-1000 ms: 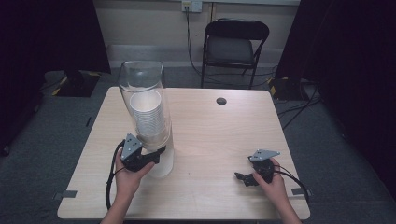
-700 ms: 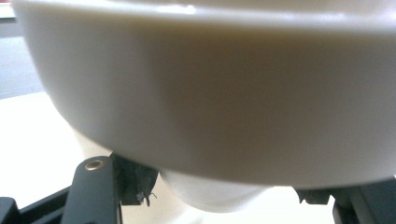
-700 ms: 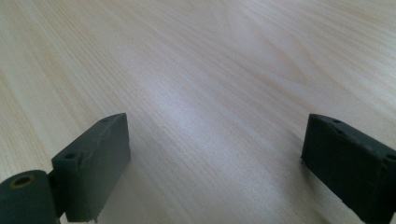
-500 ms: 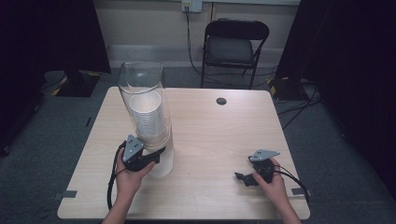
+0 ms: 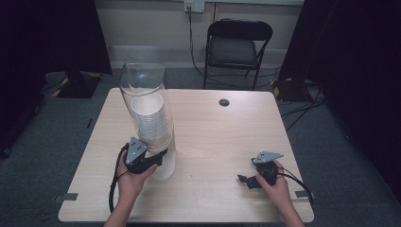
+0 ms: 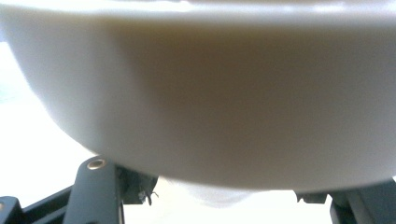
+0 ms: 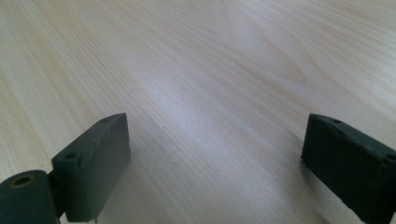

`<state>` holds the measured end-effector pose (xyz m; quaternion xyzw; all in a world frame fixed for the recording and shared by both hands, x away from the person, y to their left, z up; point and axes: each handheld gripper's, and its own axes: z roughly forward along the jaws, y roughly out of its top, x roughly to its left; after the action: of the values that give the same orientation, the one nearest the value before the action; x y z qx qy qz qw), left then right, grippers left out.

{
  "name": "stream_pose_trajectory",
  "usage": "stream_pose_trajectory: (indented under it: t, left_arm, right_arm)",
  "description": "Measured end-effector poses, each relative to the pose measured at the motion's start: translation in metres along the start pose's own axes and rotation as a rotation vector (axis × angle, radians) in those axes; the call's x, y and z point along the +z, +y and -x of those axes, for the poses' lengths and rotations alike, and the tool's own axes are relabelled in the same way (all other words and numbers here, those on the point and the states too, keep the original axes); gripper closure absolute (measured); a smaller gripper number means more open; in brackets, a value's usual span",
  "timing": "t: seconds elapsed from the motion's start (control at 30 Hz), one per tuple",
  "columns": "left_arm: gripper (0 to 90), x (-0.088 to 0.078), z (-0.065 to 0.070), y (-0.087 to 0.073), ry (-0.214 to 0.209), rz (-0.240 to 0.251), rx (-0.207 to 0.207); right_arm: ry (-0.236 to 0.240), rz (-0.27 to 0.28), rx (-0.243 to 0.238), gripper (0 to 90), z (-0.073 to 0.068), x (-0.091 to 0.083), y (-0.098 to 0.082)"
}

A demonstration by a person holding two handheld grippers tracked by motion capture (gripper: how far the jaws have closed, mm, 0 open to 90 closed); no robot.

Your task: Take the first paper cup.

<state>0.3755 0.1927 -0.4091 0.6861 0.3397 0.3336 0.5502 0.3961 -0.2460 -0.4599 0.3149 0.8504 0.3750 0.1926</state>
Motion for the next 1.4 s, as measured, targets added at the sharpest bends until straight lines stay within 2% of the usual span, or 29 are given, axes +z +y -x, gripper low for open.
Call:
stream_pose_trajectory:
  t: [0.03, 0.07, 0.1, 0.13, 0.23, 0.47, 0.53, 0.6, 0.73, 0.87, 1.03, 1.13, 1.23, 1.4]
  left_arm:
    - [35.9, 0.000, 0.000, 0.000, 0.014, -0.017, 0.006]
    - [36.0, 0.001, -0.002, -0.004, 0.011, -0.065, 0.045]
    - [36.3, 0.006, 0.001, -0.013, 0.016, -0.096, -0.004]
    - [36.3, 0.005, 0.001, -0.021, 0.025, -0.087, 0.011]
    - [36.1, 0.006, 0.004, -0.020, 0.039, -0.090, 0.001]
    - [36.0, 0.006, 0.002, -0.022, 0.019, -0.079, -0.005]
    - [36.0, 0.005, 0.001, -0.024, 0.019, -0.066, 0.012]
    - [36.1, 0.005, 0.002, -0.024, 0.023, -0.062, 0.010]
    - [36.1, 0.006, 0.002, -0.023, 0.024, -0.072, 0.021]
    - [36.1, 0.007, 0.003, -0.024, 0.029, -0.065, 0.004]
    - [36.2, 0.007, 0.004, -0.025, 0.031, -0.056, -0.001]
    - [36.1, 0.007, 0.004, -0.026, 0.038, -0.055, 0.012]
    - [36.2, 0.007, 0.007, -0.027, 0.042, -0.051, -0.009]
    - [36.2, 0.007, 0.007, -0.027, 0.050, -0.054, -0.005]
  right_arm:
    - [0.000, 0.000, 0.000, 7.2, 0.000, 0.000, 0.000]
    - [0.000, 0.000, 0.000, 7.2, 0.000, 0.000, 0.000]
    - [0.000, 0.000, 0.000, 7.2, 0.000, 0.000, 0.000]
    - [0.001, 0.000, 0.000, 7.2, 0.000, 0.000, 0.000]
    - [0.003, 0.000, 0.001, 7.2, 0.000, 0.000, 0.000]
    - [0.006, 0.000, -0.002, 7.2, 0.000, 0.000, 0.000]
    - [0.006, 0.001, -0.004, 7.2, 0.001, 0.000, 0.000]
    - [0.005, 0.002, -0.004, 7.2, 0.000, -0.001, -0.001]
    - [0.004, 0.000, -0.003, 7.2, 0.000, -0.001, -0.001]
    - [0.004, 0.000, -0.003, 7.2, 0.000, -0.001, -0.001]
    - [0.004, 0.000, -0.002, 7.2, 0.000, -0.001, -0.001]
    - [0.004, 0.000, -0.002, 7.2, 0.000, -0.001, -0.001]
    - [0.003, 0.000, -0.002, 7.2, 0.000, -0.001, -0.001]
    - [0.004, 0.000, -0.003, 7.2, 0.000, -0.001, -0.001]
